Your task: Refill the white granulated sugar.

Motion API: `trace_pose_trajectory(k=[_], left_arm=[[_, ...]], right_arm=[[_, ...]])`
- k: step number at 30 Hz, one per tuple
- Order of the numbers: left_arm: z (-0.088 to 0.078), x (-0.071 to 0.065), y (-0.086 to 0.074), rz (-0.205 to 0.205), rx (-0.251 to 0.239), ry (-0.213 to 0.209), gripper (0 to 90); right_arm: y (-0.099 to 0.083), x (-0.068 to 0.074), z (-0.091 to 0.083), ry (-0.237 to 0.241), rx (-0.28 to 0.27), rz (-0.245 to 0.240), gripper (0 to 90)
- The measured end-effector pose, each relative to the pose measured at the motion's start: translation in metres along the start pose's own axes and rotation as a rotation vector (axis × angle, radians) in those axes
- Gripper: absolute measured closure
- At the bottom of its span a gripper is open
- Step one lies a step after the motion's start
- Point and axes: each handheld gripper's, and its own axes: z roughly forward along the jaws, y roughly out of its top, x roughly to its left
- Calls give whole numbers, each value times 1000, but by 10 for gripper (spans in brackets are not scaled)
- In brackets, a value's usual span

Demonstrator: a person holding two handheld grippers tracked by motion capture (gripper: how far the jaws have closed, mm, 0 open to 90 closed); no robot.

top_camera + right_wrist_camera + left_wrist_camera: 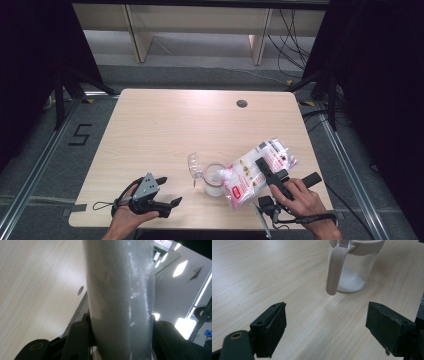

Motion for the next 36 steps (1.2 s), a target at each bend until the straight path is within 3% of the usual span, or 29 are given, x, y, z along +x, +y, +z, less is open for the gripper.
trace_pose_trajectory(k=[1, 8, 9, 13, 16, 17, 18, 21, 22, 23, 25, 36], left_arm=[[0, 0, 0, 0, -1, 1, 163], [0, 0, 0, 1, 0, 0, 163], [0, -2, -1, -35, -3, 4, 163], [0, -1, 0, -28, 1, 2, 163], [0, -2, -1, -27, -2, 2, 162], [0, -2, -1, -28, -1, 2, 163], [0, -2, -1, -28, -1, 2, 163], [0, -2, 0, -28, 0, 3, 163], [0, -2, -1, -28, -1, 2, 163], [0, -2, -1, -27, -2, 4, 163], [0, -2, 0, -24, 0, 8, 163], [0, -2, 0, -26, 1, 7, 163]], right_arm=[[1, 2, -1, 1, 14, 34, 632], [1, 2, -1, 4, 16, 23, 634], [1, 1, -1, 3, 14, 16, 635], [1, 1, -2, 2, 17, 21, 637], [0, 1, -1, -2, 3, 6, 638], [0, -1, -1, -3, 1, -19, 639], [1, 2, -2, 5, 20, 38, 639], [1, 3, -2, 4, 18, 37, 640], [1, 0, -1, 2, 10, 6, 640], [1, 3, -2, 6, 19, 45, 640], [0, -1, -1, -4, 0, -18, 640], [0, -1, -1, -4, 1, -20, 642]])
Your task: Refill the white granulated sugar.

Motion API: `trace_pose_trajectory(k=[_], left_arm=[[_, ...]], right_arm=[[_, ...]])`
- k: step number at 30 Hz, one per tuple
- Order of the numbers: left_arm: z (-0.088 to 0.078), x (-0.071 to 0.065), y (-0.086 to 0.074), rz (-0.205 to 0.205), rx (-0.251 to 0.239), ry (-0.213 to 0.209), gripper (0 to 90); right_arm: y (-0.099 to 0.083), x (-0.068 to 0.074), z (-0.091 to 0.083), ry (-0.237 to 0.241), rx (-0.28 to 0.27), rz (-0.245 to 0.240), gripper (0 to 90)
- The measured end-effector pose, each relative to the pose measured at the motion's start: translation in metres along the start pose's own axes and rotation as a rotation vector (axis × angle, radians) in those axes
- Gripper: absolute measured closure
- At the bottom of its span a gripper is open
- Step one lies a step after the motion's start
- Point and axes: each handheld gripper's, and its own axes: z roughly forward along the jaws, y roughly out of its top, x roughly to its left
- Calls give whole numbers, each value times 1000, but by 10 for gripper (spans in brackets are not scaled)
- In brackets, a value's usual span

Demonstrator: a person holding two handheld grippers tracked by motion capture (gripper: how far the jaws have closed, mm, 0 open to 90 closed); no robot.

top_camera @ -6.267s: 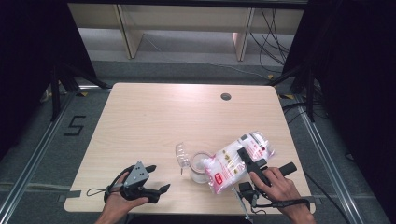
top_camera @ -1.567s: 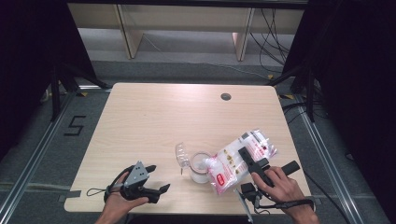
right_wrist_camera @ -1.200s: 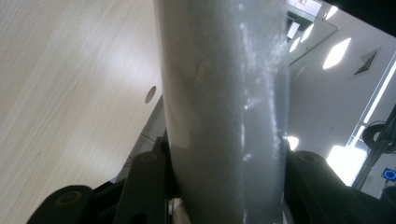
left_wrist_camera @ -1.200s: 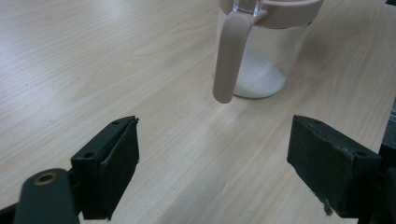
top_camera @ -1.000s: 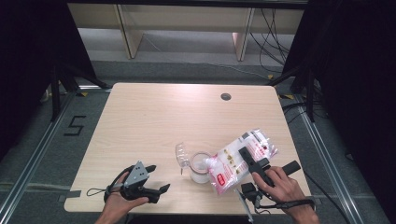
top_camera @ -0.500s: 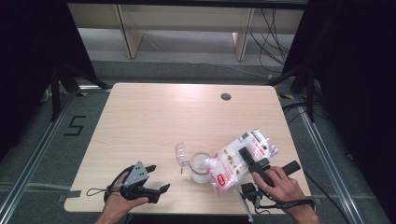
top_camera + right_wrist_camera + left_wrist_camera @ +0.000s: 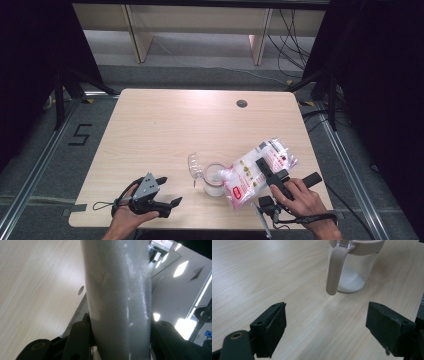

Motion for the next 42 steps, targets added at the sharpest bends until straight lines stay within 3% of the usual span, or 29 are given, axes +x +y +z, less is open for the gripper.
trace_pose_trajectory(k=[11, 15, 22, 24, 42], left_arm=[[0, 0, 0, -2, 0, 0, 163], [0, 0, 0, -1, 0, 0, 163], [0, 0, 0, -2, 0, 0, 162], [0, 0, 0, -2, -1, 0, 163], [0, 1, 0, -2, -2, 0, 163]], right_arm=[[0, 2, 0, 2, -4, 18, 644], [0, 0, 0, 1, -3, 2, 645], [0, 3, 0, 6, 5, 41, 648], [0, 1, 0, 0, -2, 11, 649], [0, 1, 0, 4, -1, 17, 653]])
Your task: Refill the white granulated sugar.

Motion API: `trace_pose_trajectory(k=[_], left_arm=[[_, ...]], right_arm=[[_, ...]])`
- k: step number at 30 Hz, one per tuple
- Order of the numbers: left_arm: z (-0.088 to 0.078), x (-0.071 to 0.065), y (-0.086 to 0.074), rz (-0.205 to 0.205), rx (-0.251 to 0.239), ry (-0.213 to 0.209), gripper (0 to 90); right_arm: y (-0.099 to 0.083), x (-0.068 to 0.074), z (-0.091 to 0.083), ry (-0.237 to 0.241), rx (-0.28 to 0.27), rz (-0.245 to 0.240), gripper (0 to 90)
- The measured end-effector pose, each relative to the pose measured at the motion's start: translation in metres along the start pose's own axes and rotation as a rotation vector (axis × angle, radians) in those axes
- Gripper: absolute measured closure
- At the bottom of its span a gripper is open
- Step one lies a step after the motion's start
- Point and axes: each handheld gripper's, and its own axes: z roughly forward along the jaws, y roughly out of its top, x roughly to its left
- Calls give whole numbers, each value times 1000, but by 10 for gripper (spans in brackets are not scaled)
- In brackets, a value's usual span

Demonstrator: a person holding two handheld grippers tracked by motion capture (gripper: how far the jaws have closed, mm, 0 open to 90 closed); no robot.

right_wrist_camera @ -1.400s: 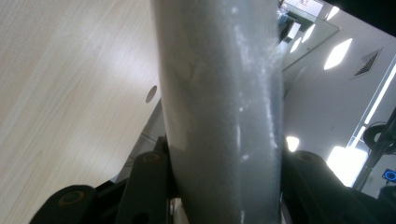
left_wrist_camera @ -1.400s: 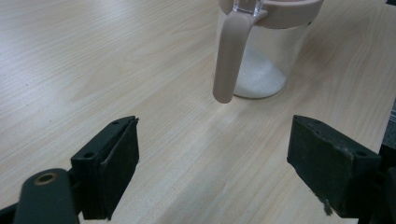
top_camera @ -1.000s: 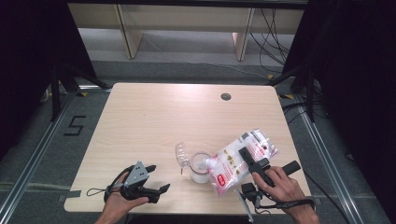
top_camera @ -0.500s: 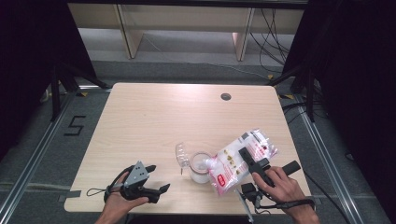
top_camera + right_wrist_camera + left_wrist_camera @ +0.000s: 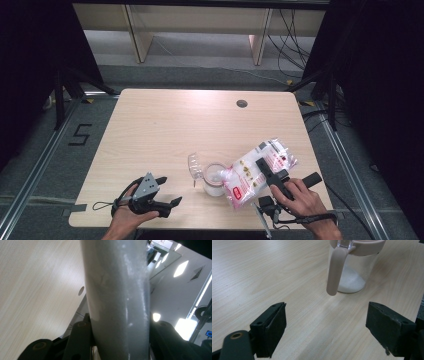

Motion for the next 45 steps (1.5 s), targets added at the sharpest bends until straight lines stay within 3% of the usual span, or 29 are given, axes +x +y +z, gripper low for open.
trace_pose_trajectory(k=[1, 2, 8, 10, 13, 15, 28, 29, 31, 40, 45], left_arm=[[0, -1, 0, -6, -1, -1, 163], [0, -1, 0, -4, 1, -2, 163], [0, 0, 0, -7, -5, -2, 163], [0, -1, 0, -7, -6, -1, 163], [1, -1, 0, -8, -11, -4, 162], [1, -1, 0, -8, -11, -3, 162], [0, -1, 0, -1, -8, 2, 163], [1, -1, -1, -5, -13, -2, 163], [1, 0, -1, -1, -9, 1, 162], [0, 1, 0, 22, -8, 0, 163], [0, 1, 0, 29, -1, 2, 163]], right_arm=[[0, -1, 1, -1, -12, -17, 653], [0, 1, 0, 1, 1, 5, 654], [0, 1, 0, 1, -3, 3, 656], [1, 2, 0, 7, 7, 38, 657], [0, -2, 1, 0, -16, -21, 658], [1, 1, 0, 6, 0, 27, 658], [1, 1, 0, 6, -5, 21, 663], [0, -1, 1, 1, -13, -16, 663], [0, 1, 1, 0, -10, 6, 663], [0, 2, 0, 4, -5, 17, 666], [0, -1, 0, -1, -15, -13, 667]])
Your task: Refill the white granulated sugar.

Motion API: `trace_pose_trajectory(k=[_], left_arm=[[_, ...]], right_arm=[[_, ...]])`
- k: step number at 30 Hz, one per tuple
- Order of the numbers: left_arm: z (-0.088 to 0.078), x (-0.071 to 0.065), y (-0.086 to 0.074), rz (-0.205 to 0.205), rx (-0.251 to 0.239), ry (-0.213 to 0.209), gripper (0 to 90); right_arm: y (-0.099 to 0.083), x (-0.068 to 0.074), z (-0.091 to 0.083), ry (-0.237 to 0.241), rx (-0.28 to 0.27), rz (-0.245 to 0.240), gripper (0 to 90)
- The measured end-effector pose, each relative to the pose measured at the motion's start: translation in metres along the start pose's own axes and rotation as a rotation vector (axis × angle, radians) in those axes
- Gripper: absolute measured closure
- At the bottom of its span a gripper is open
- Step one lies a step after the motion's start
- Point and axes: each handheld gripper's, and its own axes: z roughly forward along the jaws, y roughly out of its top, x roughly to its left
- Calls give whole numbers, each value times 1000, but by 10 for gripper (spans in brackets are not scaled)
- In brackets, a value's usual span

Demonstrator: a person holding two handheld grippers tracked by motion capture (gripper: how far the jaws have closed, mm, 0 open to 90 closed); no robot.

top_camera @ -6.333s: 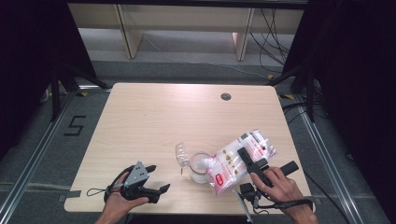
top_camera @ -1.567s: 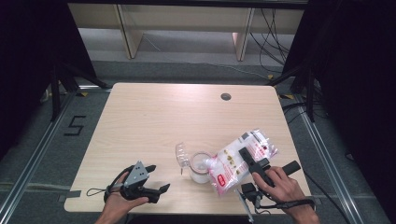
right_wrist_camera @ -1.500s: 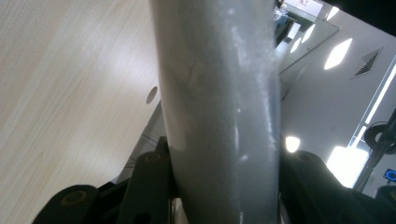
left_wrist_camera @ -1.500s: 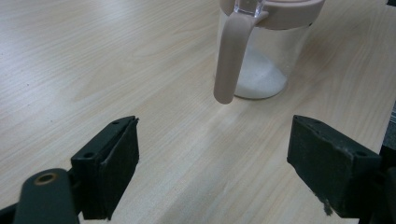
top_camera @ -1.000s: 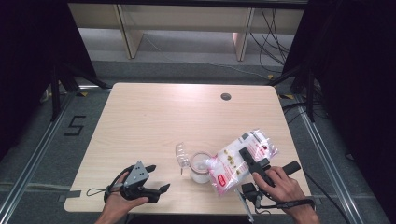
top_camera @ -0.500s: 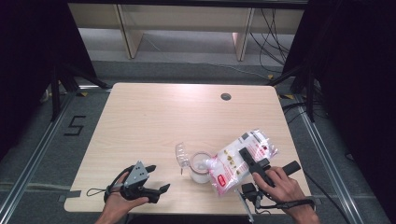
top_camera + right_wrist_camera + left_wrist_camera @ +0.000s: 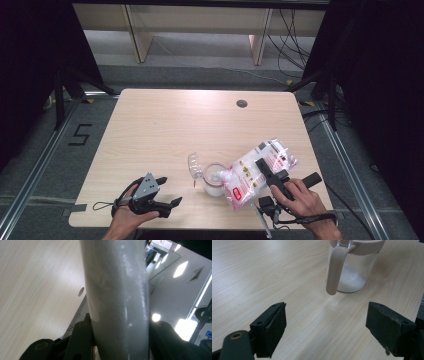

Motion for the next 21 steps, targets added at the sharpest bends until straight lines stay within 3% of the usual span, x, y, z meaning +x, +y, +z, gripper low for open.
trace_pose_trajectory(k=[7, 10, 11, 14, 21], left_arm=[[0, 0, 0, -5, -6, -2, 163], [0, 0, 0, -4, -5, -2, 162], [0, -1, 0, -5, -5, -2, 163], [0, -1, 0, -4, -5, -1, 163], [0, 1, 0, 12, 10, -1, 163]], right_arm=[[-1, 0, 0, -3, -1, 6, 668], [-1, 2, -1, 9, 16, 47, 669], [-2, 0, -1, -1, 11, 10, 669], [-1, 1, -2, 5, 16, 40, 669], [-2, 0, -2, 4, 18, 25, 671]])
